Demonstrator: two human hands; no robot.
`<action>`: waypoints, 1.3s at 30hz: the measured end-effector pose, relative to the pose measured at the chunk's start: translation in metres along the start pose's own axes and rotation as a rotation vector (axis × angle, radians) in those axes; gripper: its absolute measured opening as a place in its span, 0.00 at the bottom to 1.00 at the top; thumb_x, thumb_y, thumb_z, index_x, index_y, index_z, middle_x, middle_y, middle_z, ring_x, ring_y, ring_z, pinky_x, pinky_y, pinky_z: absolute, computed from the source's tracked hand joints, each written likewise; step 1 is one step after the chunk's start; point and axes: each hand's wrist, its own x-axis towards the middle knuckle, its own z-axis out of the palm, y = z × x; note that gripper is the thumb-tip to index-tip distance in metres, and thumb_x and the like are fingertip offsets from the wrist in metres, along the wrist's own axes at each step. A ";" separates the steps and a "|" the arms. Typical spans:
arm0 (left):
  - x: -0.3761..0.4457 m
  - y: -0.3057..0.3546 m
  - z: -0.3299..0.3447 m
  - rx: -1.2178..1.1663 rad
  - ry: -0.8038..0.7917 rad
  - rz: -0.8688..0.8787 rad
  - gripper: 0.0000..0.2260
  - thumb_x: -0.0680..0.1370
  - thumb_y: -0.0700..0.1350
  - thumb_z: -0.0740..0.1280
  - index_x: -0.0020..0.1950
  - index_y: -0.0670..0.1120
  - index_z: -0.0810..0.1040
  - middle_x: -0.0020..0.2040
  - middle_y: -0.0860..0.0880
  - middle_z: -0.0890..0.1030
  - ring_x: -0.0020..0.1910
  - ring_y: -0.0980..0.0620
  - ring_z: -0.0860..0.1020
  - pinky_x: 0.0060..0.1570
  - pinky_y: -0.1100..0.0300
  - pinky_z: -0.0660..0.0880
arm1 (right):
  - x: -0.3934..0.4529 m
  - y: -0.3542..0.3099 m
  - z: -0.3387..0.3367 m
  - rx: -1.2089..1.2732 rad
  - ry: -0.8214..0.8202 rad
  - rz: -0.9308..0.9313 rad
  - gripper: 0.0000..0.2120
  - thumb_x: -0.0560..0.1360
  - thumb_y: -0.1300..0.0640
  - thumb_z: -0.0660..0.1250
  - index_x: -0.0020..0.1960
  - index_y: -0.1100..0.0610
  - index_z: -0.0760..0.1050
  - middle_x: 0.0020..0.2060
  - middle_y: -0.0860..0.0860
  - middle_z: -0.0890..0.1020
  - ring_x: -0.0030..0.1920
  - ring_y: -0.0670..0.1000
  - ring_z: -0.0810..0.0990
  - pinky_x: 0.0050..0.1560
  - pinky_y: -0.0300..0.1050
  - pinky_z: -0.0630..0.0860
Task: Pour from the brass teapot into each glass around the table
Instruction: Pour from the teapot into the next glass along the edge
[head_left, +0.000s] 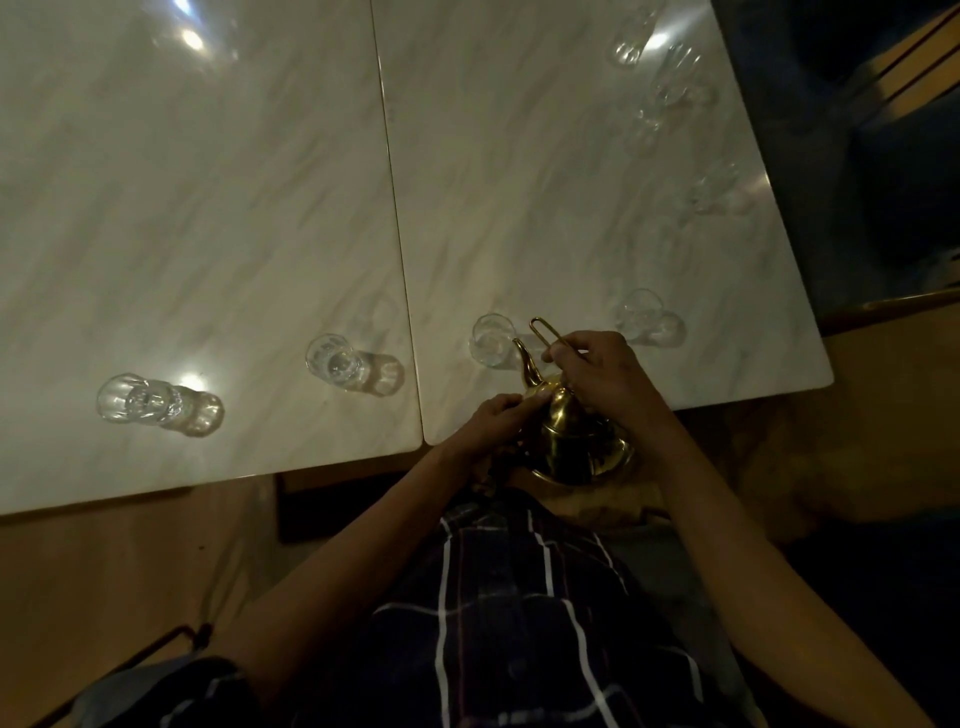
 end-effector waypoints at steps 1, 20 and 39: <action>0.000 0.000 0.001 0.006 0.000 0.001 0.36 0.68 0.72 0.71 0.64 0.46 0.83 0.60 0.44 0.85 0.59 0.44 0.84 0.64 0.41 0.80 | 0.000 0.000 -0.001 -0.006 -0.001 -0.003 0.11 0.79 0.54 0.65 0.49 0.58 0.84 0.28 0.42 0.79 0.27 0.34 0.76 0.34 0.36 0.69; -0.002 0.006 0.005 -0.038 0.002 -0.035 0.26 0.79 0.64 0.70 0.63 0.43 0.83 0.60 0.43 0.85 0.59 0.43 0.84 0.63 0.43 0.81 | 0.001 0.000 -0.006 -0.013 -0.021 -0.031 0.11 0.79 0.55 0.65 0.49 0.58 0.84 0.28 0.42 0.78 0.29 0.35 0.76 0.35 0.36 0.69; -0.007 0.006 0.004 -0.022 0.004 -0.021 0.26 0.79 0.63 0.69 0.62 0.42 0.83 0.60 0.42 0.84 0.60 0.41 0.83 0.64 0.41 0.80 | -0.004 -0.004 -0.003 -0.039 -0.022 -0.051 0.11 0.80 0.55 0.64 0.50 0.58 0.84 0.30 0.42 0.79 0.33 0.38 0.76 0.38 0.38 0.71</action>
